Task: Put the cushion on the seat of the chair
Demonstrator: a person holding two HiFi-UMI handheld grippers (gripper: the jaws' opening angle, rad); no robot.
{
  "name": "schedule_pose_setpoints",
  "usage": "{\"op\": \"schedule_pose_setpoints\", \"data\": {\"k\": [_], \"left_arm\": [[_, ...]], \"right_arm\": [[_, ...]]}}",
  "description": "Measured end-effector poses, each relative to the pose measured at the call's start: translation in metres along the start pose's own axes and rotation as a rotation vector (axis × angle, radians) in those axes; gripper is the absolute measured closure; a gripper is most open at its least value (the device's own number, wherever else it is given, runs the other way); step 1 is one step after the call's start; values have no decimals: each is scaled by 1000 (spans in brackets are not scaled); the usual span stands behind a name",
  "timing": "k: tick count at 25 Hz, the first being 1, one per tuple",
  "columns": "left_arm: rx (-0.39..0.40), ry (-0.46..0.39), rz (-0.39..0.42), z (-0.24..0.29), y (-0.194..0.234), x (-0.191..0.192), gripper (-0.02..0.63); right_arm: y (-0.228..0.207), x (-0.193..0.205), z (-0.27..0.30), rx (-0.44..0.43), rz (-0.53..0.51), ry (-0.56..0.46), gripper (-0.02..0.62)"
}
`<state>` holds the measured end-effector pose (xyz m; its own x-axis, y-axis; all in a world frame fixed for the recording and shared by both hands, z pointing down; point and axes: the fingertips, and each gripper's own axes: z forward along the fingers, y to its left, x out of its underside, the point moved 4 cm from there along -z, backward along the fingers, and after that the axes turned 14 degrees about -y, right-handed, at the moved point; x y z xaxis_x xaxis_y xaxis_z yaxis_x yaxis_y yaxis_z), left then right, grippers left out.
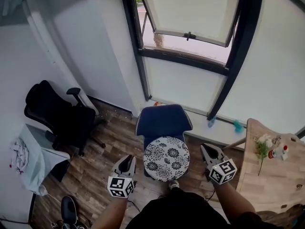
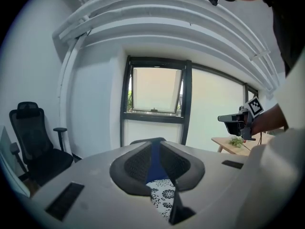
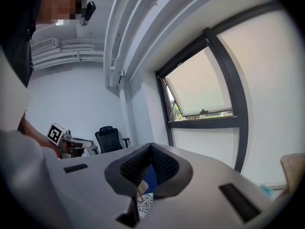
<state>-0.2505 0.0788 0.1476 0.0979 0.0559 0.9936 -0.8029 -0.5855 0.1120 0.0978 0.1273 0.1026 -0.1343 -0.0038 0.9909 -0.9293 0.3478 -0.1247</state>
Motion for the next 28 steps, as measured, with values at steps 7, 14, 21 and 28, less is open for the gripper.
{"op": "schedule_pose_setpoints", "data": {"k": [7, 14, 21, 28], "left_arm": [[-14, -8, 13, 0, 2, -1, 554], [-44, -38, 7, 14, 11, -10, 558], [-42, -57, 27, 22, 27, -24, 558], [-46, -71, 24, 25, 30, -32, 558]], "right_arm": [[-15, -4, -2, 31, -8, -28, 571], [-15, -2, 7, 13, -8, -25, 571], [-10, -5, 14, 12, 0, -45, 571], [-12, -2, 14, 14, 1, -33, 571]]}}
